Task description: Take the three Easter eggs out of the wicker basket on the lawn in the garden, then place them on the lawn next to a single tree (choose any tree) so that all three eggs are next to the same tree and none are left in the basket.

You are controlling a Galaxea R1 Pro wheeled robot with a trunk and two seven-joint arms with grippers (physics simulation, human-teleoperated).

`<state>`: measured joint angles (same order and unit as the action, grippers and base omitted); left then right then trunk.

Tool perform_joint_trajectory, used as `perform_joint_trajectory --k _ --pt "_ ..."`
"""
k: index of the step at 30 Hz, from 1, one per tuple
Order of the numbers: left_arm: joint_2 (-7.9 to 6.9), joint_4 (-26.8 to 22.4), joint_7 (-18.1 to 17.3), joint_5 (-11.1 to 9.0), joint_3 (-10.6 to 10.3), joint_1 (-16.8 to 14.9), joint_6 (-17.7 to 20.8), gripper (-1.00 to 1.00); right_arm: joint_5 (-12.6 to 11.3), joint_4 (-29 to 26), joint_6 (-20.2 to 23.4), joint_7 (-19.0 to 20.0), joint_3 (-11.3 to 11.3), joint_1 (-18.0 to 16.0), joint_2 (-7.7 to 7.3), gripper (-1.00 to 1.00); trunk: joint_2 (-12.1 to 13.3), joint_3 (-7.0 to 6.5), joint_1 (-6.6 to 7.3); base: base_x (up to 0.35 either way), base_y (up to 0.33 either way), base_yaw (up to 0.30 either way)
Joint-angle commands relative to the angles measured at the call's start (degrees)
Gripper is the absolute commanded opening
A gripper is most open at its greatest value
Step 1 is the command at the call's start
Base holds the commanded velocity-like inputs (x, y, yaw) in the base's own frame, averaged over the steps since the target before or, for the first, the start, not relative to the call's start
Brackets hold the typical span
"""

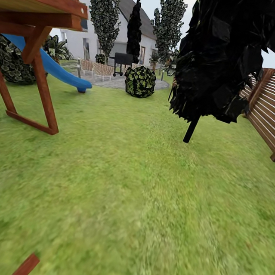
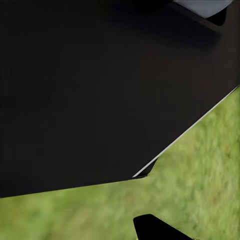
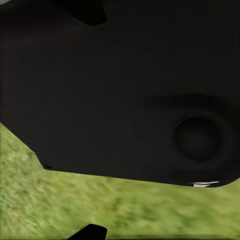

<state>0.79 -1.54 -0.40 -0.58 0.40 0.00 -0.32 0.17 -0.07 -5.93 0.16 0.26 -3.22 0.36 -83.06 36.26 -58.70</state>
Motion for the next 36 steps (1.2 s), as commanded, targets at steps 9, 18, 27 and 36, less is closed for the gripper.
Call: perform_joint_trajectory --k 9,18,27,36 --pt "0.00 0.0 0.0 -0.1 0.0 0.0 0.0 1.00 -0.2 0.0 -0.8 0.0 -0.2 -0.1 -0.16 1.00 0.0 0.04 -0.03 0.337 0.000 0.000" --pt "0.00 0.0 0.0 -0.1 0.0 0.0 0.0 1.00 -0.3 0.1 -0.8 -0.1 -0.2 -0.1 -0.10 1.00 0.0 0.04 -0.03 0.340 0.000 0.003" --pt "0.00 0.0 0.0 -0.1 0.0 0.0 0.0 1.00 -0.3 0.1 -0.8 0.0 -0.2 -0.1 -0.11 1.00 0.0 0.04 -0.03 0.340 0.000 0.139" --pt "0.00 0.0 0.0 -0.1 0.0 0.0 0.0 1.00 -0.3 0.1 -0.8 -0.1 -0.3 -0.1 -0.14 1.00 0.0 0.04 -0.03 0.340 0.000 0.010"
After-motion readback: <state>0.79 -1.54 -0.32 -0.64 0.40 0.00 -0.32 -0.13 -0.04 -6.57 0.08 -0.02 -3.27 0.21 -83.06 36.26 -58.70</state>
